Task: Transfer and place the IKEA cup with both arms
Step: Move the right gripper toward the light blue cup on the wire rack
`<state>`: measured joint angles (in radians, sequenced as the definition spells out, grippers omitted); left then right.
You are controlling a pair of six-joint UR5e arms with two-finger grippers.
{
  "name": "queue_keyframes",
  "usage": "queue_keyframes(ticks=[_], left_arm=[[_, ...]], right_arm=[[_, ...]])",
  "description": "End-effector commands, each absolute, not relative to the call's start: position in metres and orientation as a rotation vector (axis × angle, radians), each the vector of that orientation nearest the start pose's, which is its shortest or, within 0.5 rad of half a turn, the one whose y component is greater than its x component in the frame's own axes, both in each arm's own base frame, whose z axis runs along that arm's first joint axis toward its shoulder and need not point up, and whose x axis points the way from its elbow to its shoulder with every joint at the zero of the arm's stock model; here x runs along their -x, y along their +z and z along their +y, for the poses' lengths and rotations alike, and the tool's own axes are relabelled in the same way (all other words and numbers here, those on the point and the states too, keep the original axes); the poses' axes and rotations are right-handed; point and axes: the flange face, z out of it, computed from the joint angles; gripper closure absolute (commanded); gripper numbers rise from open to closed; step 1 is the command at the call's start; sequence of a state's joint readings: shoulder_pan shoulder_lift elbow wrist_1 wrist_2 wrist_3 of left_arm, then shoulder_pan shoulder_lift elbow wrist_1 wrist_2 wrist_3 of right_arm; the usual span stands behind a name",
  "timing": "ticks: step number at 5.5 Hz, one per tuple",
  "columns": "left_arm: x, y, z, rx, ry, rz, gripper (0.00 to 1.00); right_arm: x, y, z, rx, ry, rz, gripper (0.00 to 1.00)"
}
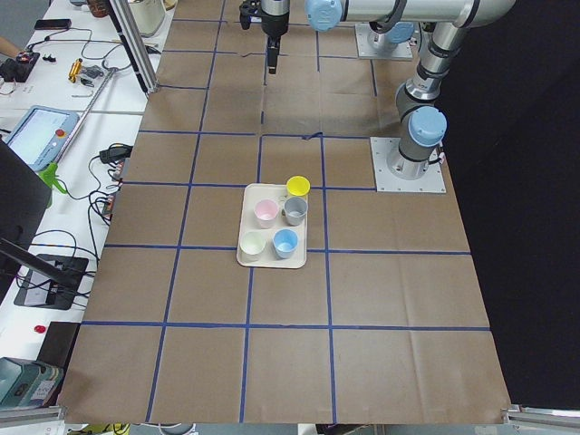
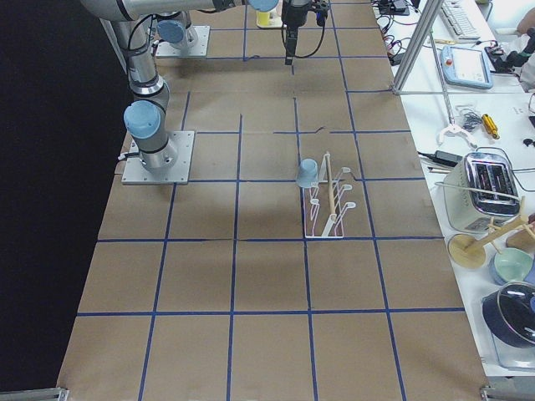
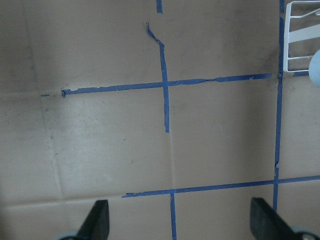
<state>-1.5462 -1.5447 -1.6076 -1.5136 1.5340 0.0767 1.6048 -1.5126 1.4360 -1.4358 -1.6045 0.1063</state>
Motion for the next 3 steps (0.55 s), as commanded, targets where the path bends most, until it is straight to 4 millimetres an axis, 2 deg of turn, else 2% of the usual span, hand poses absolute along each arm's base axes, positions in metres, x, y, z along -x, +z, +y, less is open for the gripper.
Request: queue_keyframes(ticks=[1, 3], left_arm=[[0.125, 0.4885, -0.4886, -0.084, -0.078, 3.174, 0.01], [0.125, 0.4883, -0.4885, -0.084, -0.076, 3.174, 0.01]], right_arm=[[-0.1474, 0.5072, -0.5048, -0.113, 0.094, 3.173, 0.0], [-0.1476, 0.5083, -0.5031, -0.115, 0.096, 3.178, 0.0]])
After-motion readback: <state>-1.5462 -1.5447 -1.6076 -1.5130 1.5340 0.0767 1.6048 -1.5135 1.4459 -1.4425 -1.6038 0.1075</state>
